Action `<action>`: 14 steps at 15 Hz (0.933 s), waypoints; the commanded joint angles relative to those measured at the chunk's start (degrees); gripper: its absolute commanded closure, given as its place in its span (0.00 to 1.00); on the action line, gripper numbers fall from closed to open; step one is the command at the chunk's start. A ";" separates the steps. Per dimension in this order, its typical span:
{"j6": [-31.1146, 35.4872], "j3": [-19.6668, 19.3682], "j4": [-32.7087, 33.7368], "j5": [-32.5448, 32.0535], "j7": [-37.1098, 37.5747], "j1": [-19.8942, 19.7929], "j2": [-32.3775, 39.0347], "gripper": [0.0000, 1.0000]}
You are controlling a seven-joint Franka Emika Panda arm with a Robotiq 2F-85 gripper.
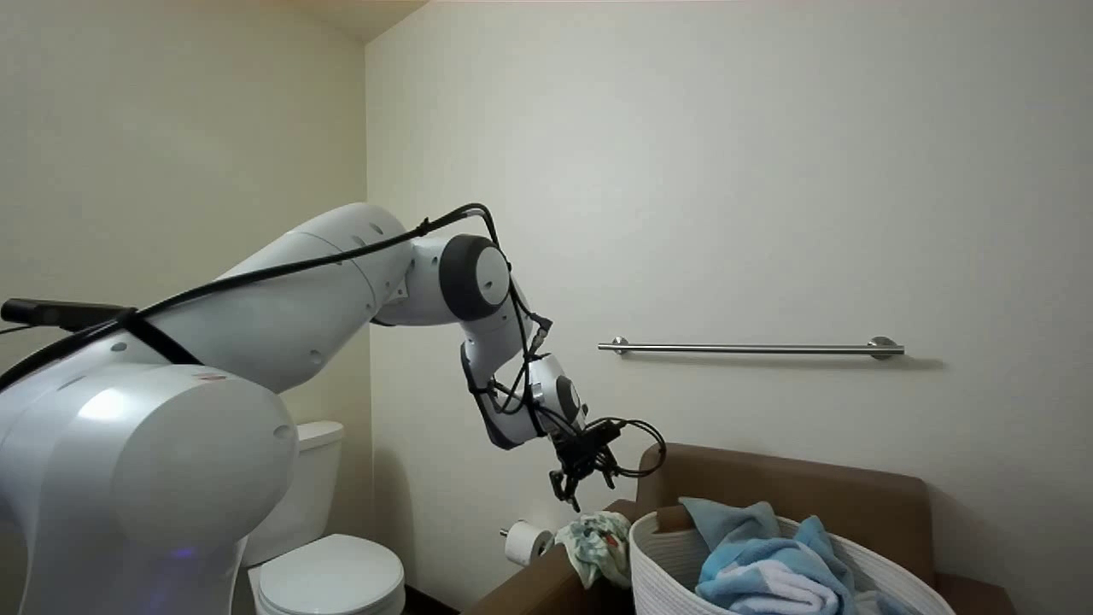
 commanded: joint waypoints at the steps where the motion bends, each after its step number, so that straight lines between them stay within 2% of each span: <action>1: -2.02 -0.41 5.28 -0.68 -1.71 0.56 3.50 0.00; 5: -3.16 -0.35 9.03 -0.30 -1.95 0.72 6.66 0.00; 14: -9.74 2.41 12.36 1.19 -6.06 -0.22 10.03 0.00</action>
